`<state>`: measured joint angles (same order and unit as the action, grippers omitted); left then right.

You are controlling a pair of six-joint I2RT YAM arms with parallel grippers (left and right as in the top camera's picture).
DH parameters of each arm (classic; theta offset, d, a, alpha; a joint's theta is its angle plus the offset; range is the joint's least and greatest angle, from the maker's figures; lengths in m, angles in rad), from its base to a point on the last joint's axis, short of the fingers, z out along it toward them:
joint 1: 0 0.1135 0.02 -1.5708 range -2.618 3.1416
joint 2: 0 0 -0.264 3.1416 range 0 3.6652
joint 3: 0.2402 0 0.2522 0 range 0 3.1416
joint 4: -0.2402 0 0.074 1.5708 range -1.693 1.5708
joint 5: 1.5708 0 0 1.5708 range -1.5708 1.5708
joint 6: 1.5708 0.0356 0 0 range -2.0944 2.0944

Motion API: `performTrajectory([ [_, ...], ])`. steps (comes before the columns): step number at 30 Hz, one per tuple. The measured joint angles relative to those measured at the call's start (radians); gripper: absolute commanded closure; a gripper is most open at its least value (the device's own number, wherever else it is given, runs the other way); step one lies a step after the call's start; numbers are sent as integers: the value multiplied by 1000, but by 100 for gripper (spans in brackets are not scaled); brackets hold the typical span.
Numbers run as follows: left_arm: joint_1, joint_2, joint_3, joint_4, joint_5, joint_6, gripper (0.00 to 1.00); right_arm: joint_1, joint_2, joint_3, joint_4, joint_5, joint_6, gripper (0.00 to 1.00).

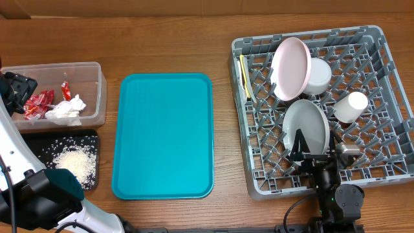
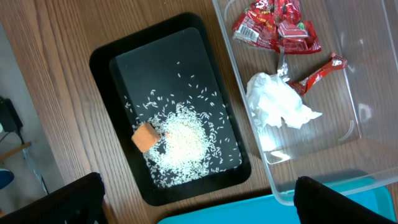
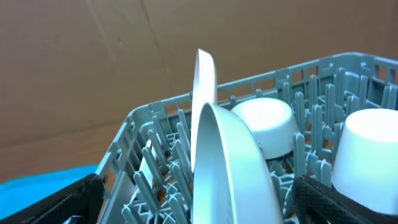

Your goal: Sort waste into correct bins and load items into the dishwasher rack

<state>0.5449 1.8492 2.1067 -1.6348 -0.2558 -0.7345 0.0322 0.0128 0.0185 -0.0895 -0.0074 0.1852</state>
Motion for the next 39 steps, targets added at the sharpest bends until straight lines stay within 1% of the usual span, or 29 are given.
performTrajectory([
  [35, 0, 0, 0, 0, 0, 0, 0, 0, 0, 0, 0, 0, -7, 0],
  [39, -3, 0, 0, -19, -3, 3, 0, 0, 0, 0, -1, 0, -7, 0],
])
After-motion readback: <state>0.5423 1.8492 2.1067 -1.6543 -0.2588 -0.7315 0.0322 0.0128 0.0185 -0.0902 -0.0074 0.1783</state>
